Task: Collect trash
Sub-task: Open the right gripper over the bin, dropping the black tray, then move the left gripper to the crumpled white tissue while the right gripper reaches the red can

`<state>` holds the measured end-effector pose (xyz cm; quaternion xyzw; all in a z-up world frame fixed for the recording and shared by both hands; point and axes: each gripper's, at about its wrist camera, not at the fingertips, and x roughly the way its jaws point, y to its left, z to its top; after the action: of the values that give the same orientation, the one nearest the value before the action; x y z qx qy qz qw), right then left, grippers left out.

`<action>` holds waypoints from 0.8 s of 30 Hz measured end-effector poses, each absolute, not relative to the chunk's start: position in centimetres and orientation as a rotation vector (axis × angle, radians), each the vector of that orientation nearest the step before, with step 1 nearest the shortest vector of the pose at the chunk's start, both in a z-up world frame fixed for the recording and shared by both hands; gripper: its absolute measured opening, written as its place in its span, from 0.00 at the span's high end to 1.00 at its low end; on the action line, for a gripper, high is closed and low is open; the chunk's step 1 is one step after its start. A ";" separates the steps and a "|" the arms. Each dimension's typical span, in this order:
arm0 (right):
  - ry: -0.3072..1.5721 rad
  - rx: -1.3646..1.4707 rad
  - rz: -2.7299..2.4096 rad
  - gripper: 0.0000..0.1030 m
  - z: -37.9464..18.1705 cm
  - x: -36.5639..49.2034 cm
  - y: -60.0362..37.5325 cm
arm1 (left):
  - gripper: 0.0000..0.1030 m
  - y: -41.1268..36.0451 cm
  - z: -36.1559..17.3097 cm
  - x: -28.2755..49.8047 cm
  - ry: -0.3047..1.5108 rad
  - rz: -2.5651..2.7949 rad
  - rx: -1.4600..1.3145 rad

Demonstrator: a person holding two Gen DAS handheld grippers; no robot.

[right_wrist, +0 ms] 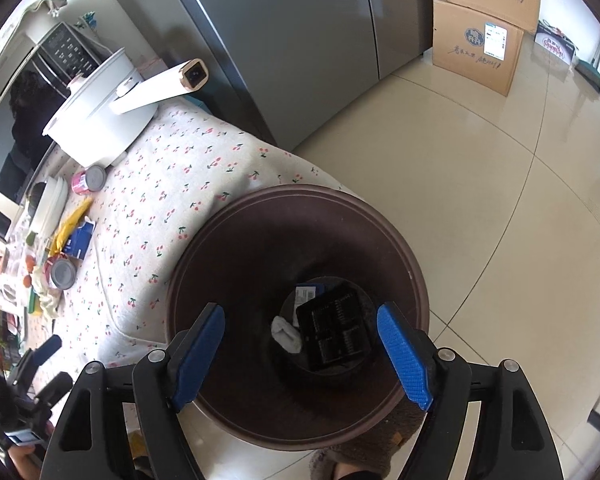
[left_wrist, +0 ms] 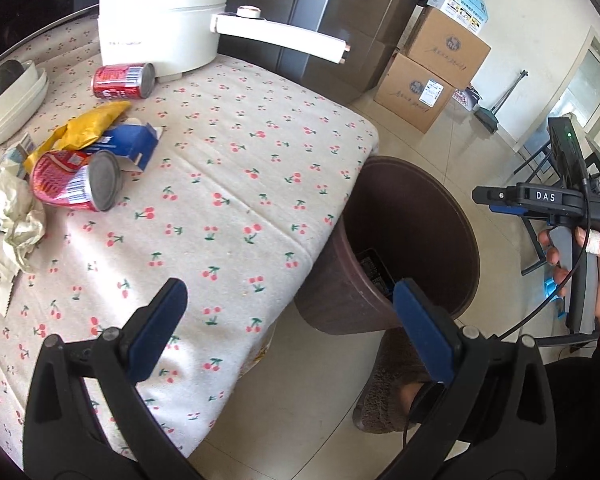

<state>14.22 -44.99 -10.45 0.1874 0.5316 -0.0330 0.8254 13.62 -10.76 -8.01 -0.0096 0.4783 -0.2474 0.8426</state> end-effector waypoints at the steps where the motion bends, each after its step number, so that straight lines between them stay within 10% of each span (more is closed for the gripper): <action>1: 1.130 0.394 -0.070 0.22 -10.3 14.3 -44.7 | 0.01 -10.1 -7.9 13.6 1.008 -0.512 -0.025; 24: 1.107 0.330 0.087 0.19 -7.1 18.5 -29.9 | 0.01 6.7 -6.4 11.9 1.003 -0.184 -0.182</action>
<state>18.55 -29.93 -7.12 0.1560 0.5230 0.0409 0.8369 11.90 6.68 -6.42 -0.0872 0.4794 -0.0881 0.8688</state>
